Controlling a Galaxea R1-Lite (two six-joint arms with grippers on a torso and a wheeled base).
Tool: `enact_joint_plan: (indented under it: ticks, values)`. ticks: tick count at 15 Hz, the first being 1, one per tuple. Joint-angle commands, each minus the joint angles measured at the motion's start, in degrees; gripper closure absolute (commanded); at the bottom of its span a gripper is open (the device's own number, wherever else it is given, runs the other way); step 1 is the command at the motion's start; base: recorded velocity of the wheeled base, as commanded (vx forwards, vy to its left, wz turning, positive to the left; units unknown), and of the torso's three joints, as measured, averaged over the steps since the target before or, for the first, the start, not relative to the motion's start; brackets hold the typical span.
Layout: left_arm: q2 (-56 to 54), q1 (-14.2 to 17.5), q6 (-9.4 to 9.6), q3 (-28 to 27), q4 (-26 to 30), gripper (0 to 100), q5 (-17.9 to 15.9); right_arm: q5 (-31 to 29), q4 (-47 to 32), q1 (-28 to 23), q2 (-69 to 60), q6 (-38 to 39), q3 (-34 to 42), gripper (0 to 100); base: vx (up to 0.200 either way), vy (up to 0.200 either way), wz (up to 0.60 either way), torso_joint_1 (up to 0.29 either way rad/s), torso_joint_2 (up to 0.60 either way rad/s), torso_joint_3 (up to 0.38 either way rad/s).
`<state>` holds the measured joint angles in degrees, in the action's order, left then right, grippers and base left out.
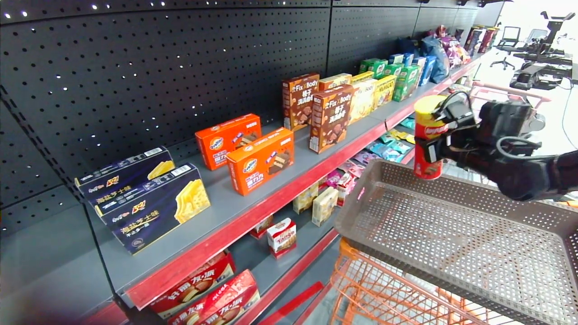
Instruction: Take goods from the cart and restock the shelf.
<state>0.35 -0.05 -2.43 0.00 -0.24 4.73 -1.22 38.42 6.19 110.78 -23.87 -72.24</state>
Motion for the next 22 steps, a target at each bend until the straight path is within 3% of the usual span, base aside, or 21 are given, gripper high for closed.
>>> enact_joint_plan:
  ticks: [1,3,5,9,11,15,22]
  values:
    - [0.09,0.05,-0.04,0.00,-0.02,0,0.02,-0.98,-0.90,-1.97,-30.97,0.23,15.46,100,0.000,0.000,0.00,0.000,0.00,0.000]
    - [0.09,0.05,-0.04,0.00,-0.02,0,0.02,-5.99,-5.20,-2.15,-47.58,-0.65,28.03,100,0.000,0.000,0.00,0.000,0.00,0.000]
    - [0.09,0.05,-0.04,0.00,-0.02,0,0.02,-13.90,-8.28,-6.37,-54.88,-1.71,31.81,100,0.000,0.000,0.00,0.000,0.00,0.000]
    - [0.09,0.05,-0.04,0.00,-0.02,0,0.02,-14.43,-11.35,-11.47,-57.60,-1.36,31.37,100,0.000,0.000,0.00,0.000,0.00,0.000]
    - [0.09,0.05,-0.04,0.00,-0.02,0,0.02,-15.39,-12.23,-13.05,-62.52,-1.09,38.23,100,0.000,0.000,0.00,0.000,0.00,0.000]
    - [0.09,-0.04,-0.04,0.00,-0.02,0,0.02,-14.69,-18.65,-13.75,-60.06,-0.65,30.84,100,0.000,0.000,0.00,0.000,0.00,0.000]
    - [0.09,0.05,-0.04,0.00,-0.02,0,0.02,-14.51,-24.19,-9.80,-61.47,6.64,31.28,100,0.000,0.000,0.00,0.000,0.00,0.000]
